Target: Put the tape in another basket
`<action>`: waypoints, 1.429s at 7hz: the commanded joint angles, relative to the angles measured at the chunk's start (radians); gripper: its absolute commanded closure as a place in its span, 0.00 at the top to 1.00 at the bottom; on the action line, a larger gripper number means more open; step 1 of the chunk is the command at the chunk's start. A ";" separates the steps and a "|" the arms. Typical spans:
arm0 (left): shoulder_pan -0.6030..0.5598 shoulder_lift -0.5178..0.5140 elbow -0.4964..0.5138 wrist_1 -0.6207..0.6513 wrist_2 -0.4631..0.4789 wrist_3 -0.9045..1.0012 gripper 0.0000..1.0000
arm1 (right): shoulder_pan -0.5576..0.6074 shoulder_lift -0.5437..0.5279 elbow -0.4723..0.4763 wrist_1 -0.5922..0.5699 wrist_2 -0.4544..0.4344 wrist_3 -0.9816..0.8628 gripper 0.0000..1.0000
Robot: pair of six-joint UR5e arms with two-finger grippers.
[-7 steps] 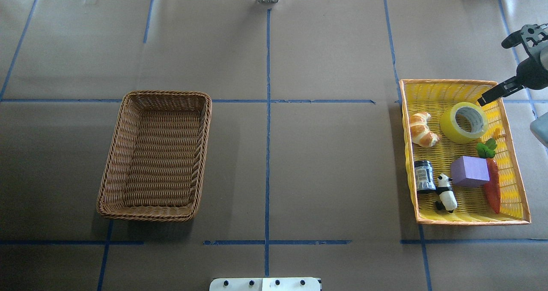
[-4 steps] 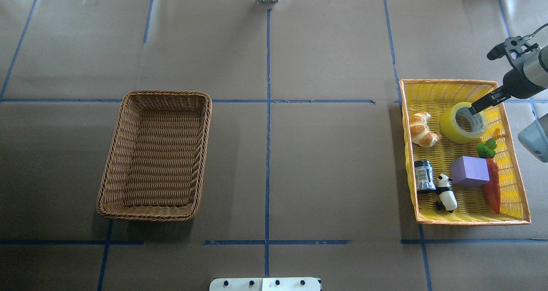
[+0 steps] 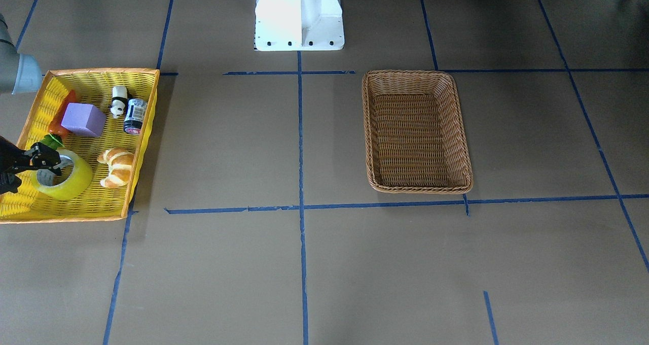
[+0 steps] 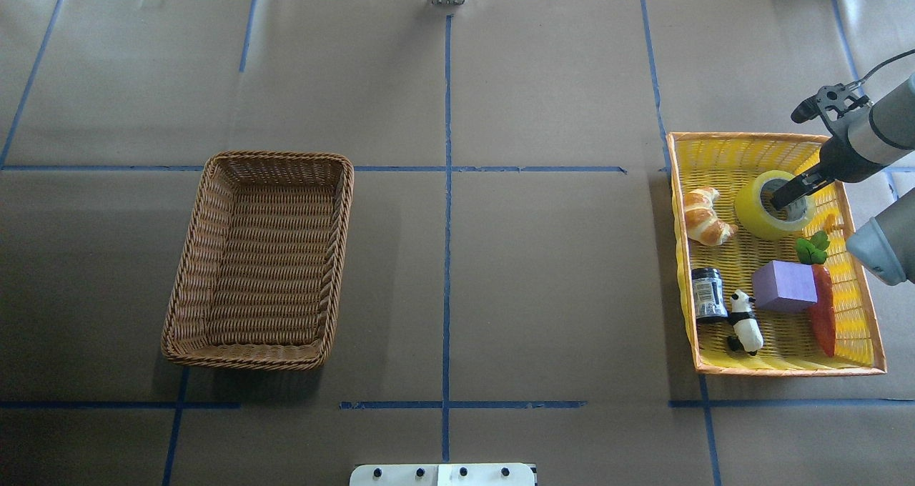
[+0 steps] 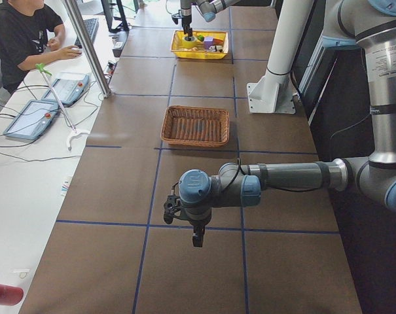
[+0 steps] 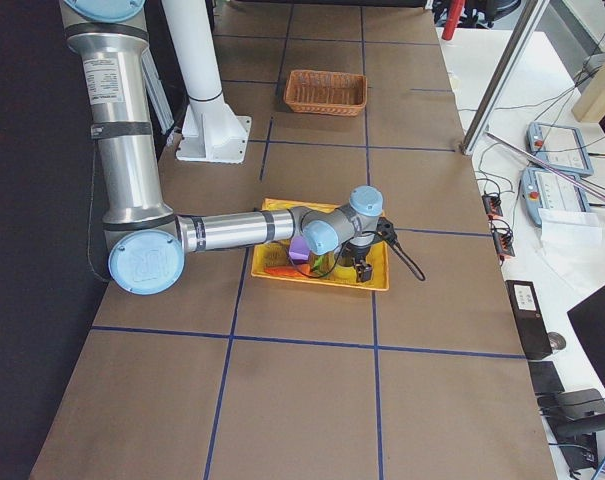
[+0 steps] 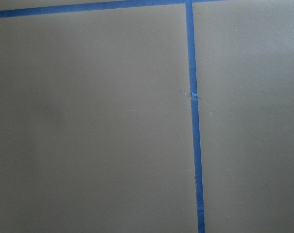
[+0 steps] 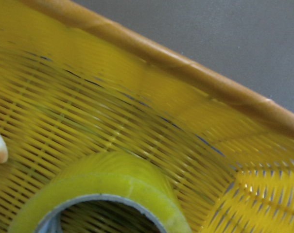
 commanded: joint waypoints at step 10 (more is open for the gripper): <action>0.009 -0.014 -0.047 -0.011 0.000 -0.003 1.00 | 0.133 0.052 0.012 -0.001 0.057 0.127 0.00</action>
